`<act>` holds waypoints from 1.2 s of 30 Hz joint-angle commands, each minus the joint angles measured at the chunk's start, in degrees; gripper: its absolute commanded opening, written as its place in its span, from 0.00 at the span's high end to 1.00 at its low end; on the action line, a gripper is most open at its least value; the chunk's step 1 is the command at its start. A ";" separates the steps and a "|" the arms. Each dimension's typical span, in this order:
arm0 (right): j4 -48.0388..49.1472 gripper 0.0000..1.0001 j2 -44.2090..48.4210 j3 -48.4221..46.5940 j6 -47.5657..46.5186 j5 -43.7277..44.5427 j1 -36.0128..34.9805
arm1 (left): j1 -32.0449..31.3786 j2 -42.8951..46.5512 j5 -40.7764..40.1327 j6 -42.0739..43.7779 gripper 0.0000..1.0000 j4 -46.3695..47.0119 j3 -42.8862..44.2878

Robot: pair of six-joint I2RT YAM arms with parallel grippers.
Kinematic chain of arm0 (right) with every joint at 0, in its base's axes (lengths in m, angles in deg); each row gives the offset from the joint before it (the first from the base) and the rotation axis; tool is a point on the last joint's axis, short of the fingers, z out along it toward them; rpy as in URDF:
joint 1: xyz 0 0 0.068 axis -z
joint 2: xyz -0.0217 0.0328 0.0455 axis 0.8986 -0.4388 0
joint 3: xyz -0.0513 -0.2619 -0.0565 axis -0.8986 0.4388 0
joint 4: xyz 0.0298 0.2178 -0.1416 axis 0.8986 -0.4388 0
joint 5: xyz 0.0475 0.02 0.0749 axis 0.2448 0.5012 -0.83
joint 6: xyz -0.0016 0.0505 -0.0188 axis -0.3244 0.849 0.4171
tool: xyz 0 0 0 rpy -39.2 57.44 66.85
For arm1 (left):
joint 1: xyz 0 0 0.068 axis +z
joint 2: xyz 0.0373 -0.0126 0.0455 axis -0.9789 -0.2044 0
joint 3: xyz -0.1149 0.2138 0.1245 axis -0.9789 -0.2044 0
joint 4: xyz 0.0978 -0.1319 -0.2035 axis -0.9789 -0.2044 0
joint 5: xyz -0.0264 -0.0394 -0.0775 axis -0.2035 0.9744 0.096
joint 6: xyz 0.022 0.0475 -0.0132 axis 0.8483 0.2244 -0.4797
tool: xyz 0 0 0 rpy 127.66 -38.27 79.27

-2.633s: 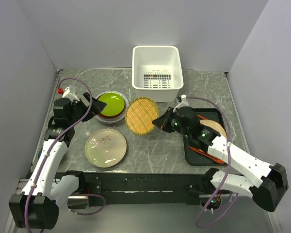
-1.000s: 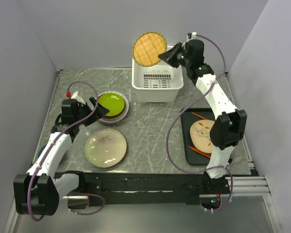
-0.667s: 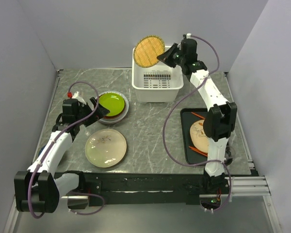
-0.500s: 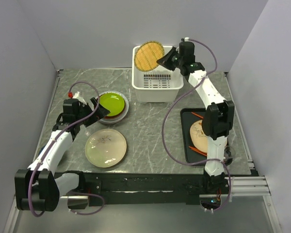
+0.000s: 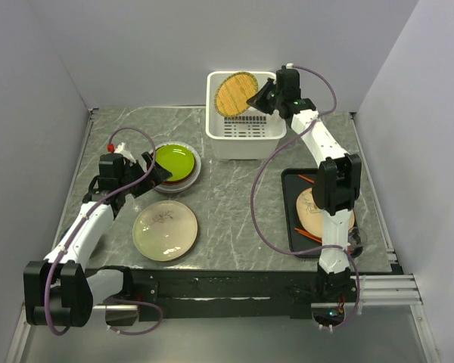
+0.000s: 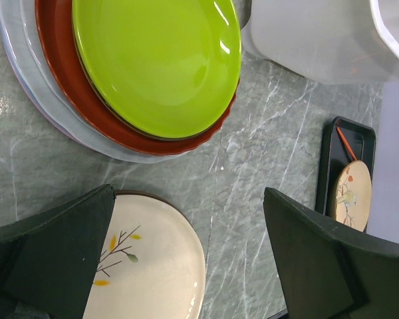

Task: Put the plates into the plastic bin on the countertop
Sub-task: Place the plate in the plastic bin.

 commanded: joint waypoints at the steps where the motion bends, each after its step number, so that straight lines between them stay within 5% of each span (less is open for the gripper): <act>1: 3.49 1.00 0.24 -2.11 -0.75 1.15 0.09 | -0.11 -0.02 1.49 0.63 0.01 2.50 1.70; 36: -2.48 0.96 -7.05 -5.27 -5.58 1.50 0.18 | -0.03 -0.11 3.43 -1.04 0.01 4.61 0.20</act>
